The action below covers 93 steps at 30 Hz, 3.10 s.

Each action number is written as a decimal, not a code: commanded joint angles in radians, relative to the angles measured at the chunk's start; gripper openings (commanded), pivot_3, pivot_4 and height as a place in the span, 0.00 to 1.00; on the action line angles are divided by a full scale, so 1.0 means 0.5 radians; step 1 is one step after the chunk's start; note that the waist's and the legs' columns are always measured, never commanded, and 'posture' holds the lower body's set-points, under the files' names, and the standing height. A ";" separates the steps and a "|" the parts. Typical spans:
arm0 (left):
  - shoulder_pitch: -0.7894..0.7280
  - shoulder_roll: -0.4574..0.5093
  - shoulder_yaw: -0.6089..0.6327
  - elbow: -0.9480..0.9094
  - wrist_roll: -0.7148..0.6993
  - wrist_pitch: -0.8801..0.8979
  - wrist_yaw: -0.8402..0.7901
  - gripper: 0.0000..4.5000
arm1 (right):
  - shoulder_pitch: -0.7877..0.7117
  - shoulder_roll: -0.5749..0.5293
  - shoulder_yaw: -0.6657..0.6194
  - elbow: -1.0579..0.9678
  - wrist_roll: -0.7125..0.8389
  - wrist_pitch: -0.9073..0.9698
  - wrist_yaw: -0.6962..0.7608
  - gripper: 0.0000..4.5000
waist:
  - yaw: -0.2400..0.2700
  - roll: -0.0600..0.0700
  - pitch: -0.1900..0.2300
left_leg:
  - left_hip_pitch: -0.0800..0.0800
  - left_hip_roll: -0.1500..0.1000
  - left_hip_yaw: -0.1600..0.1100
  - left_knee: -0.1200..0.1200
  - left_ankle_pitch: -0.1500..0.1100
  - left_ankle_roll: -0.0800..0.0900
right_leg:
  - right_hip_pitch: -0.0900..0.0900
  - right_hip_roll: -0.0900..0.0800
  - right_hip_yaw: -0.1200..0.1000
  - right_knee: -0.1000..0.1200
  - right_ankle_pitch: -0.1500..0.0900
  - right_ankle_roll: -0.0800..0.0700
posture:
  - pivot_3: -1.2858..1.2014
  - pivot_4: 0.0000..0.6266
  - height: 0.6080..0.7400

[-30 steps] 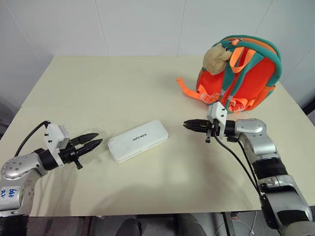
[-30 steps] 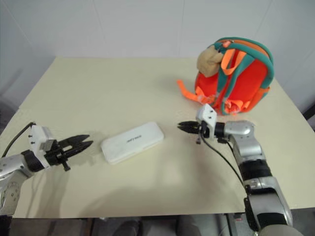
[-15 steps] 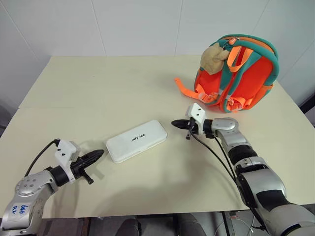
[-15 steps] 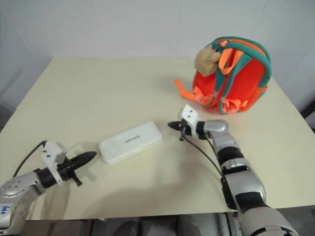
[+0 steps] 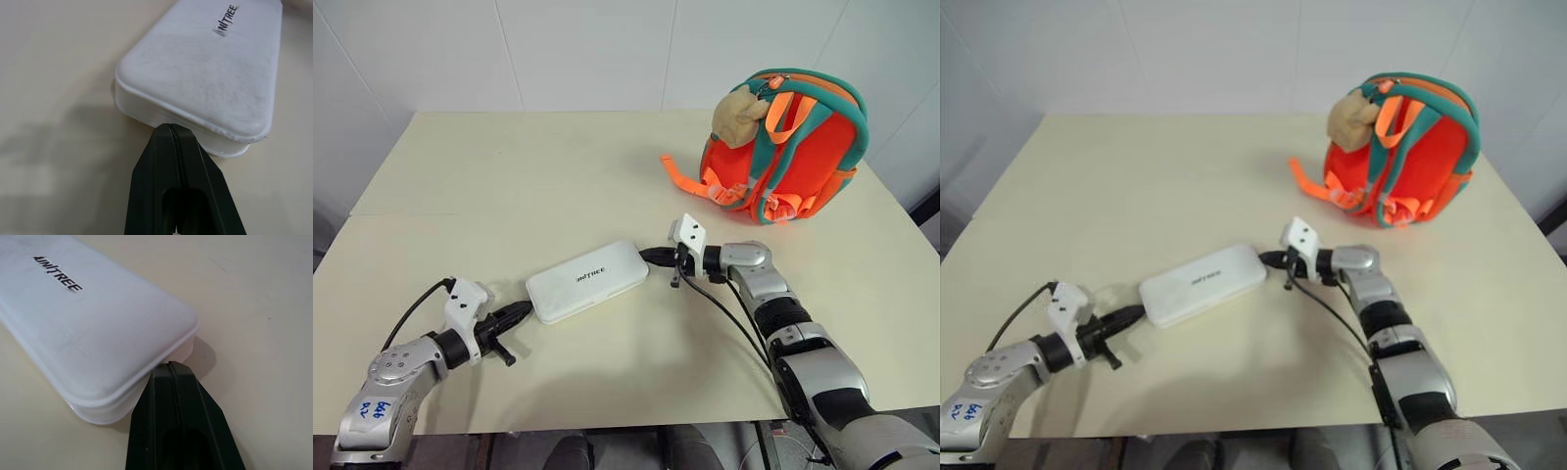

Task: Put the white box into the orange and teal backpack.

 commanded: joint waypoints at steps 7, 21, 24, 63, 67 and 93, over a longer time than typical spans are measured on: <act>-0.153 -0.037 -0.152 0.008 0.020 -0.036 -0.102 0.00 | 0.367 -0.187 0.024 -0.894 0.148 0.491 0.115 0.03 | 0.011 0.000 0.000 | 0.000 -0.001 0.000 0.000 0.000 0.000 | 0.000 0.000 0.000 -0.001 0.000 0.000 | 0.52 0.24 1.00; -0.317 -0.090 -0.377 0.076 0.038 -0.040 -0.224 0.00 | 0.984 -0.633 -0.213 -1.864 0.380 1.154 -0.027 0.03 | 0.016 0.000 0.000 | 0.000 -0.001 -0.001 0.001 0.000 0.001 | 0.001 0.000 0.000 -0.007 0.000 0.000 | 0.52 0.24 1.00; -0.333 -0.105 -0.418 0.094 0.055 -0.047 -0.231 0.00 | 1.101 -0.700 -0.267 -1.939 0.410 1.205 -0.060 0.03 | 0.019 0.000 0.000 | 0.001 -0.001 -0.001 0.002 0.000 0.001 | 0.002 0.000 0.000 -0.007 0.000 0.000 | 0.52 0.24 1.00; -1.050 0.273 -0.378 0.549 -0.520 1.444 -0.619 0.99 | 0.430 -1.205 -0.260 -1.794 1.167 3.002 -0.128 1.00 | 0.009 0.000 0.000 | -0.001 -0.002 -0.003 0.002 -0.002 0.004 | 0.002 0.001 -0.002 -0.002 -0.001 0.000 | 0.52 0.24 1.00; -1.088 0.155 -0.466 0.518 -0.475 1.528 -0.520 0.99 | 0.371 -1.091 -0.227 -1.763 1.189 3.053 -0.210 1.00 | 0.023 -0.001 0.000 | -0.002 -0.002 -0.004 0.003 -0.002 0.004 | 0.002 0.001 -0.003 -0.001 -0.001 0.000 | 0.52 0.24 1.00; -1.124 -0.141 -0.547 0.416 -0.488 1.620 -0.318 0.99 | 0.419 -0.870 -0.065 -1.810 1.225 3.048 -0.391 1.00 | 0.067 -0.001 0.000 | -0.002 -0.005 -0.004 0.006 -0.001 0.003 | 0.003 -0.002 -0.002 -0.005 -0.001 0.000 | 0.52 0.24 1.00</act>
